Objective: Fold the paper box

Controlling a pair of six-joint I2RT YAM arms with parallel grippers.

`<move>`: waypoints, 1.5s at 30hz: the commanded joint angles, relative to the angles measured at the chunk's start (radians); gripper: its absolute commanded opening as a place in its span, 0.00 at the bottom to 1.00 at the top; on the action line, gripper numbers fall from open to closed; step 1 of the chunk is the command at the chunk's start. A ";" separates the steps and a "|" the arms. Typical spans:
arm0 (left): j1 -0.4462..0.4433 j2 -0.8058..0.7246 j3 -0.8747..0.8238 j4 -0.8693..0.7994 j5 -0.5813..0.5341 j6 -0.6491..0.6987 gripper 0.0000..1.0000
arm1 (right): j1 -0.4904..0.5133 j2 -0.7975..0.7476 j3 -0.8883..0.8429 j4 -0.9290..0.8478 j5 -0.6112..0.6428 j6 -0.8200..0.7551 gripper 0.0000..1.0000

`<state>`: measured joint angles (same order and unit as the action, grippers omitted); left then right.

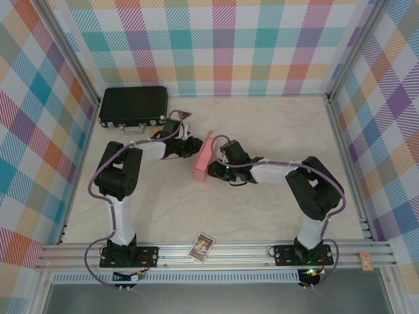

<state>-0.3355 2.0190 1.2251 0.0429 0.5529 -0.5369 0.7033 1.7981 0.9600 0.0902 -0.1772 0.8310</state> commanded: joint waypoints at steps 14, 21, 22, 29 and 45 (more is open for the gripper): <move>0.023 -0.219 0.124 -0.303 -0.298 0.161 0.41 | 0.004 -0.070 -0.035 -0.027 0.137 0.027 0.29; -0.013 -0.325 0.191 -0.494 -0.299 0.286 0.75 | -0.038 -0.142 -0.074 -0.080 0.162 -0.020 0.30; -0.033 -0.324 0.206 -0.528 -0.305 0.314 0.81 | -0.048 -0.158 -0.085 -0.088 0.167 -0.032 0.30; -0.180 -0.256 0.293 -0.705 -0.484 0.476 1.00 | -0.158 -0.306 -0.186 -0.145 0.162 -0.104 0.32; -0.304 -0.038 0.450 -0.868 -0.602 0.608 0.90 | -0.286 -0.493 -0.315 -0.191 0.143 -0.119 0.33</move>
<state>-0.6182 1.9556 1.6253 -0.7658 -0.0273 0.0193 0.4244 1.3300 0.6613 -0.0814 -0.0227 0.7235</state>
